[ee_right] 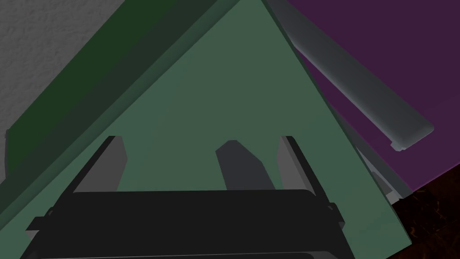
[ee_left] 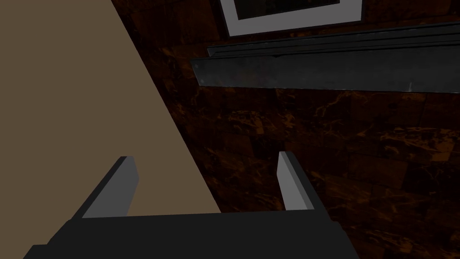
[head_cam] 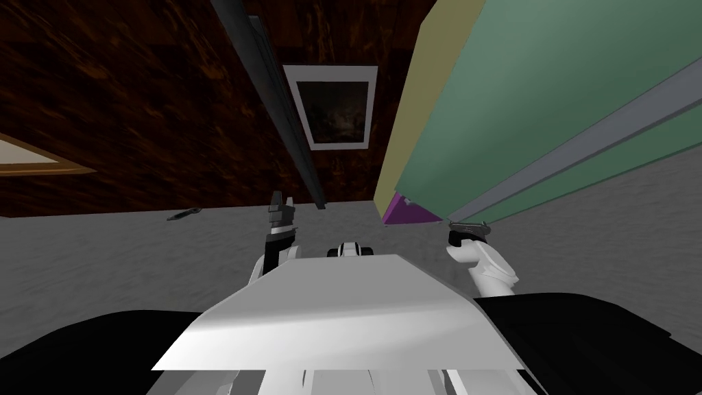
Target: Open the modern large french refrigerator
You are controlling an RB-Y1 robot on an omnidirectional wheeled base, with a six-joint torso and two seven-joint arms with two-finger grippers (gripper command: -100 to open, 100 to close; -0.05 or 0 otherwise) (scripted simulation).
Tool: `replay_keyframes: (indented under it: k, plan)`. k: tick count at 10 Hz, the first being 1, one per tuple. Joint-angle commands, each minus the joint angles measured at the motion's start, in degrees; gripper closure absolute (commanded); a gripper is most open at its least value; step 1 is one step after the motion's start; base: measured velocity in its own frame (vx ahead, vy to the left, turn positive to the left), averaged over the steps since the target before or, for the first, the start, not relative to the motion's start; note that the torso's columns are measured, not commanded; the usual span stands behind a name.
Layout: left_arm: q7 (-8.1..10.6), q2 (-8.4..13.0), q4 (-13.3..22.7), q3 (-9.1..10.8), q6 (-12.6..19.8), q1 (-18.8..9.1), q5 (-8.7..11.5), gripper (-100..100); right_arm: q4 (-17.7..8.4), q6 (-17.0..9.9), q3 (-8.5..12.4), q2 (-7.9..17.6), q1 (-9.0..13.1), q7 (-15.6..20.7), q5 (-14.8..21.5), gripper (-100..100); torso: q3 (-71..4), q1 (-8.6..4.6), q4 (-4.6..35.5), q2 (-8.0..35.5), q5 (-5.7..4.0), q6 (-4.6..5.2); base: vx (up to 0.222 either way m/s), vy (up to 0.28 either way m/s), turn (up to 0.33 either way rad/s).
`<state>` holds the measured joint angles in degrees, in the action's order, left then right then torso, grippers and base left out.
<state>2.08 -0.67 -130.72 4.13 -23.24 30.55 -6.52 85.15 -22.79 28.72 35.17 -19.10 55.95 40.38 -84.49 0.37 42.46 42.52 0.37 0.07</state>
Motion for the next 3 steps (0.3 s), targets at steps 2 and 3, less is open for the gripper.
replay_keyframes:
  k: [2, 3]
  plan:
    - [0.0, 0.0, 0.0, 0.0, 0.0, 0.0, 0.0, 0, -0.2, 0.0, -0.2, -0.2, -0.1, 0.0, 0.0, 0, 0.0, -0.13, -0.1, -0.1, -0.12, 0.0, 0.0, 0.0, 0.0]
    - [0.0, 0.0, 0.0, 0.0, 0.0, 0.0, 0.0, 0, -0.2, 0.0, -0.3, -0.2, -0.1, 0.0, 0.0, 0, 0.0, -0.17, -0.1, -0.1, -0.16, -0.01, 0.0, 0.0, 0.0]
